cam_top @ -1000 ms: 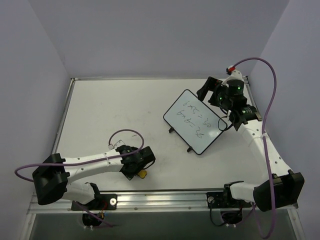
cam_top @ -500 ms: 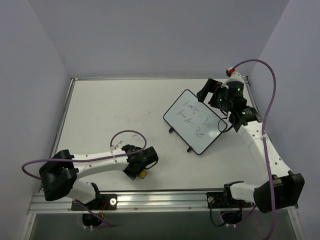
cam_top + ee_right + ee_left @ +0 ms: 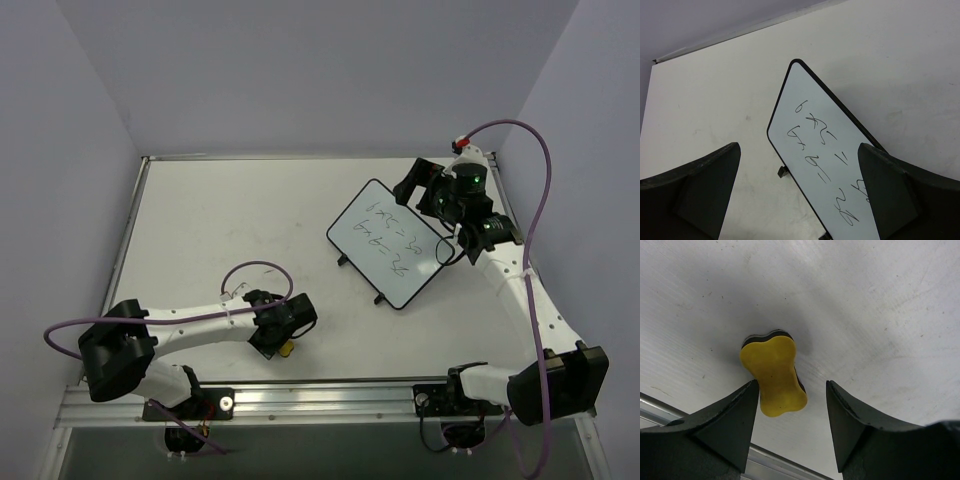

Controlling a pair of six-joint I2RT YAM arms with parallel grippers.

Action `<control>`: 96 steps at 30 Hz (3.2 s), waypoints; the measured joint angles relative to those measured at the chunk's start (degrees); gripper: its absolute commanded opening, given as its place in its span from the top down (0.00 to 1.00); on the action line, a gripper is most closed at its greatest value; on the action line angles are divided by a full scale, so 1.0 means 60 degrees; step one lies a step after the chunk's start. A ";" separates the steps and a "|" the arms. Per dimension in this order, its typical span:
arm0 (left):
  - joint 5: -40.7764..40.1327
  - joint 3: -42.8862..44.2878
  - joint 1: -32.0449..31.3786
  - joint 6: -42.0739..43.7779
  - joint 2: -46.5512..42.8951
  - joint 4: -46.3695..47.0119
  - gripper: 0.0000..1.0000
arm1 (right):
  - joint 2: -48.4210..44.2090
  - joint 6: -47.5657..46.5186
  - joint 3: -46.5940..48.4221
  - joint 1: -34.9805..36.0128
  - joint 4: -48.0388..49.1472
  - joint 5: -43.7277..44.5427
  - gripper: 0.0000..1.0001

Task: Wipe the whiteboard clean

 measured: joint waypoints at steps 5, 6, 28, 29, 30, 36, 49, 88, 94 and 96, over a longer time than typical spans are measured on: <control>0.0080 -0.0124 0.0000 0.0000 -0.0004 0.0036 0.33 | 0.0000 0.0004 -0.0004 0.0000 0.0000 0.0000 0.00; 0.0095 -0.0131 0.0000 -0.0004 -0.0007 0.0029 0.32 | 0.0000 0.0004 -0.0004 0.0000 0.0000 0.0000 0.00; 0.0109 -0.0291 0.0004 0.0018 -0.0291 0.0022 0.21 | 0.0004 0.0066 -0.0135 0.0011 0.0073 -0.0004 0.00; 0.0109 -0.0291 0.0004 0.0018 -0.0291 0.0022 0.21 | 0.0004 0.0066 -0.0135 0.0011 0.0073 0.0000 0.00; 0.0109 -0.0291 0.0004 0.0018 -0.0291 0.0022 0.22 | 0.0004 0.0066 -0.0135 0.0011 0.0073 -0.0004 0.00; 0.0117 -0.0291 0.0004 0.0007 -0.0291 0.0029 0.26 | 0.0004 0.0066 -0.0135 0.0011 0.0073 -0.0004 0.00; 0.0146 -0.0291 0.0055 0.0004 -0.0102 0.0091 0.32 | 0.0004 0.0062 -0.0135 0.0011 0.0069 0.0000 0.00; 0.0331 -0.0594 0.0244 0.0015 -0.0091 0.0499 0.54 | 0.0007 0.0062 -0.0313 0.0058 0.0084 0.0000 0.00; 0.0357 -0.0619 0.0259 0.0076 -0.0091 0.0572 0.67 | 0.0007 0.0062 -0.0313 0.0062 0.0084 0.0000 0.00; 0.0361 -0.0619 0.0302 0.0171 -0.0091 0.0597 0.70 | 0.0007 0.0062 -0.0313 0.0062 0.0084 0.0000 0.00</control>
